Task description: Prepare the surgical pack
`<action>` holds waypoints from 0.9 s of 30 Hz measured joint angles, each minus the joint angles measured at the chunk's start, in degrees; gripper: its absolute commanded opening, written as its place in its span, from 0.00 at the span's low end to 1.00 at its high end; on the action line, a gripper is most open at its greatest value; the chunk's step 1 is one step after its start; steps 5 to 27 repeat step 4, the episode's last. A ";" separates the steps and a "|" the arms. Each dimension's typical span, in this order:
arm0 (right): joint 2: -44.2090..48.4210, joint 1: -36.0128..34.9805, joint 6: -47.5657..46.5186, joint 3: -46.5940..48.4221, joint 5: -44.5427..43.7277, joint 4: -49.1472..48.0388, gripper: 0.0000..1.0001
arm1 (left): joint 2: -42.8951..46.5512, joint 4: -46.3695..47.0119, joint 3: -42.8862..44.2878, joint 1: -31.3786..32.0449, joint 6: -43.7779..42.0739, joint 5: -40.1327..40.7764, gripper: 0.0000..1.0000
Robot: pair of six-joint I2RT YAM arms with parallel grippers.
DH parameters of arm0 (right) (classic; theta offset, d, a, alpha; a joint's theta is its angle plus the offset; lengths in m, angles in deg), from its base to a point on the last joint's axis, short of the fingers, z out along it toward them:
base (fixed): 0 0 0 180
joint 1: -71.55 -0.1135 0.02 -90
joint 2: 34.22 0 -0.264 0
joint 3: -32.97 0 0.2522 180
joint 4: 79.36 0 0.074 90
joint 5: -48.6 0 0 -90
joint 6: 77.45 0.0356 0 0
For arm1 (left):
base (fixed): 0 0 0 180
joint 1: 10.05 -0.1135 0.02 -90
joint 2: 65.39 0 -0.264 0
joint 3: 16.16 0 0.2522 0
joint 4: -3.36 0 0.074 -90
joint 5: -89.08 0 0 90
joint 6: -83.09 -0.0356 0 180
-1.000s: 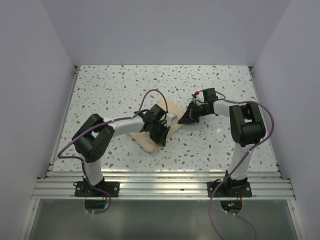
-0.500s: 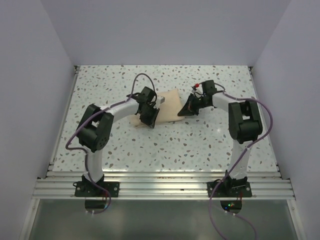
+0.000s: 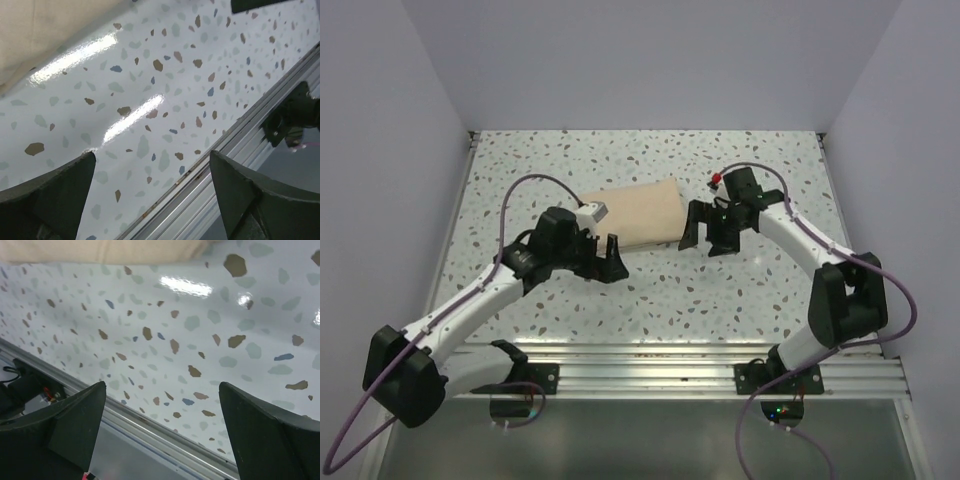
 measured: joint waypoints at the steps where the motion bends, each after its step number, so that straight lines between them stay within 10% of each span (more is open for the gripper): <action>1: 0.11 0.07 0.04 -1.64 -0.44 -0.63 0.99 | 0.92 1.16 -0.61 -0.02 1.22 0.26 1.00; 27: -0.13 0.44 0.07 -7.02 -1.44 -4.15 0.99 | 1.51 4.04 -0.85 -0.22 4.35 2.38 1.00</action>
